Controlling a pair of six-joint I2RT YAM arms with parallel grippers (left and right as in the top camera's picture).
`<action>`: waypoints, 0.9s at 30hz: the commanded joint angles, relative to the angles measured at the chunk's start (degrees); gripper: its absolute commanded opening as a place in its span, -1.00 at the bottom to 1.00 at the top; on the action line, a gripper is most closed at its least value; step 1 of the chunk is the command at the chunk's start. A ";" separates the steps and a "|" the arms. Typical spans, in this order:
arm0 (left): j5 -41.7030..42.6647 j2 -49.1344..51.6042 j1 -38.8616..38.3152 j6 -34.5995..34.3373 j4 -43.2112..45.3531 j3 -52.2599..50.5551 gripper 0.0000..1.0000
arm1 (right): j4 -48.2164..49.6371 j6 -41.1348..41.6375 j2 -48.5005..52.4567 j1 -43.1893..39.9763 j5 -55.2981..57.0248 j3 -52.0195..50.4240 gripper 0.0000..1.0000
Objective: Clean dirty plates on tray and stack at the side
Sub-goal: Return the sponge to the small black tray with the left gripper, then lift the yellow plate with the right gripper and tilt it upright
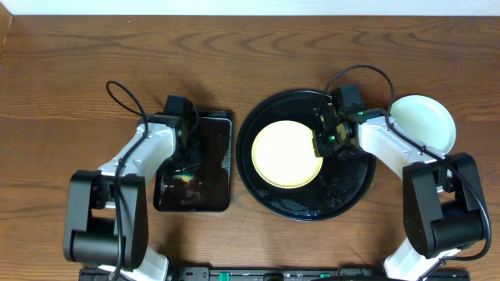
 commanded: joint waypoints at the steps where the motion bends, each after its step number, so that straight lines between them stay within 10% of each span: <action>1: -0.50 -3.48 0.09 0.50 -0.68 1.73 0.18 | -0.50 -0.22 -0.66 0.48 8.57 -1.42 -0.98; 27: 2.89 -6.43 0.09 0.46 -1.46 1.49 0.38 | -1.01 -6.10 -22.91 8.02 38.64 -1.42 -0.98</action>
